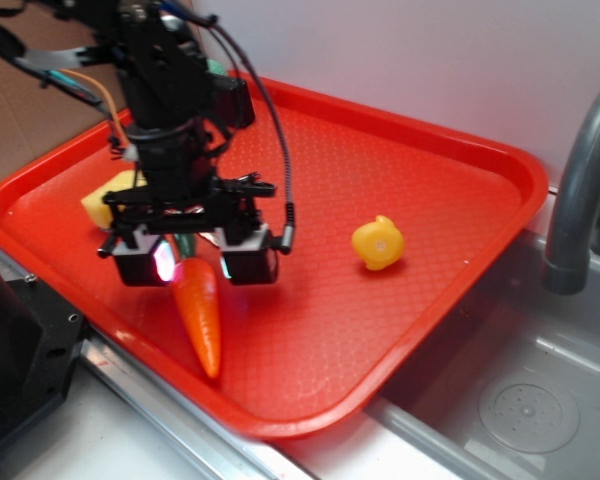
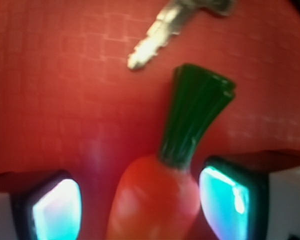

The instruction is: Grab the carrot.

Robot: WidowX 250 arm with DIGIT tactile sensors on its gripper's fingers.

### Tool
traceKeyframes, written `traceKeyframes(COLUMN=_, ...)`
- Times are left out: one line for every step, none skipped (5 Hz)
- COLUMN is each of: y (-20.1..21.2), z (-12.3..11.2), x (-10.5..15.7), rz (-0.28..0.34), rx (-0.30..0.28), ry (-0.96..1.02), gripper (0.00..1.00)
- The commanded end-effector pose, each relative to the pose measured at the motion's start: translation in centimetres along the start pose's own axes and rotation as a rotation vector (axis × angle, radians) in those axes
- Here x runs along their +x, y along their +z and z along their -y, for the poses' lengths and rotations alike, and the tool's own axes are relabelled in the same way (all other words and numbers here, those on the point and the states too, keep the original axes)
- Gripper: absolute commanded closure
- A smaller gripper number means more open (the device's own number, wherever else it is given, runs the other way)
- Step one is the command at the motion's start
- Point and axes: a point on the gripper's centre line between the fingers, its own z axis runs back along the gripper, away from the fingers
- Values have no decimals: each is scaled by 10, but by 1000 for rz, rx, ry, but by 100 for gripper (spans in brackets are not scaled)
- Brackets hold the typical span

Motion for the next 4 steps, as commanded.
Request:
traceKeyframes(y=24, z=5, x=3, rz=9, rx=-32, ry=-14, gripper=100)
traceKeyframes(y=76, z=7, x=7, rz=135, rx=-18, ry=-156, gripper=100)
traceKeyframes(y=130, z=2, x=18, rz=259, rx=48, ry=-356, gripper=100)
traceKeyframes(y=183, z=7, x=30, rz=321, rx=283, ry=-392, gripper=100)
